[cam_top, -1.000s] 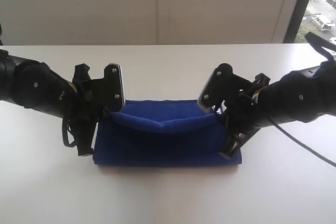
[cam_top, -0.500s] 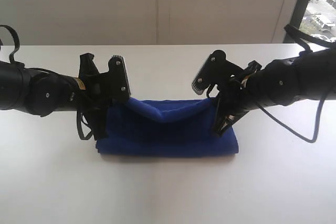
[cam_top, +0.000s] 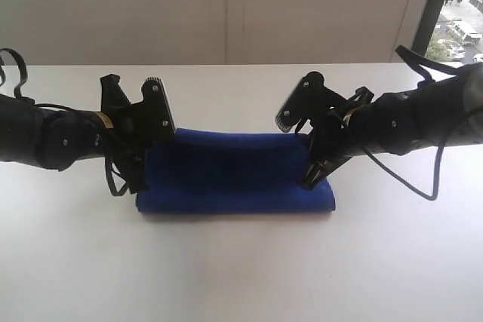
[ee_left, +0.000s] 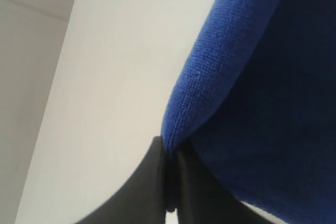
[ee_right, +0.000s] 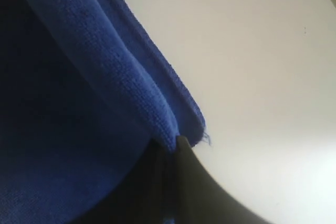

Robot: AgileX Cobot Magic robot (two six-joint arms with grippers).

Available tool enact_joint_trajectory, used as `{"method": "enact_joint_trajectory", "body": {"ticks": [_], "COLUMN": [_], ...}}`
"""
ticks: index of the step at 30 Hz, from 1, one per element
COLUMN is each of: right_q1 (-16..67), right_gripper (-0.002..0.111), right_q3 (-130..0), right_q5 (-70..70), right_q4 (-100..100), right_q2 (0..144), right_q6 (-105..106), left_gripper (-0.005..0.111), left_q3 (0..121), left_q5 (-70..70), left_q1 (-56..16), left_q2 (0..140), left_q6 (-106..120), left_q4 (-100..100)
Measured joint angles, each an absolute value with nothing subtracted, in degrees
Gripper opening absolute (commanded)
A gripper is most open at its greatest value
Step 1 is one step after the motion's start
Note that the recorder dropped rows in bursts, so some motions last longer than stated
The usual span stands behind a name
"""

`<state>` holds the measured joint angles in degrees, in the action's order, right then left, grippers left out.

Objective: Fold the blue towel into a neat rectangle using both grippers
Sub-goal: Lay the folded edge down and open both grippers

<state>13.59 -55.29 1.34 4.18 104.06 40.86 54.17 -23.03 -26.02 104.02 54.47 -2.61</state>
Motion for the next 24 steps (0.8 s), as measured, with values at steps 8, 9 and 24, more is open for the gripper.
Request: {"method": "enact_joint_trajectory", "body": {"ticks": [8,9,24], "right_q1": [12.6,12.6,12.6], "right_gripper": [0.0,0.0,0.003], "right_q3": [-55.3,-55.3,-55.3], "right_q5": [-1.6,-2.6,-10.6], "right_q4": [4.2,4.2,7.0], "right_q2": [105.9,106.1,111.5], "right_q6": [40.9,40.9,40.6], "left_gripper": [0.0,0.0,0.04], "left_q3": [54.2,54.2,54.2], "left_q5": [-28.6,-28.9,-34.6], "left_q1": [-26.0,-26.0,-26.0], "left_q2": [108.2,108.8,113.6], "left_q6": [54.5,54.5,54.5], "left_q4": [-2.6,-2.6,-3.2]}}
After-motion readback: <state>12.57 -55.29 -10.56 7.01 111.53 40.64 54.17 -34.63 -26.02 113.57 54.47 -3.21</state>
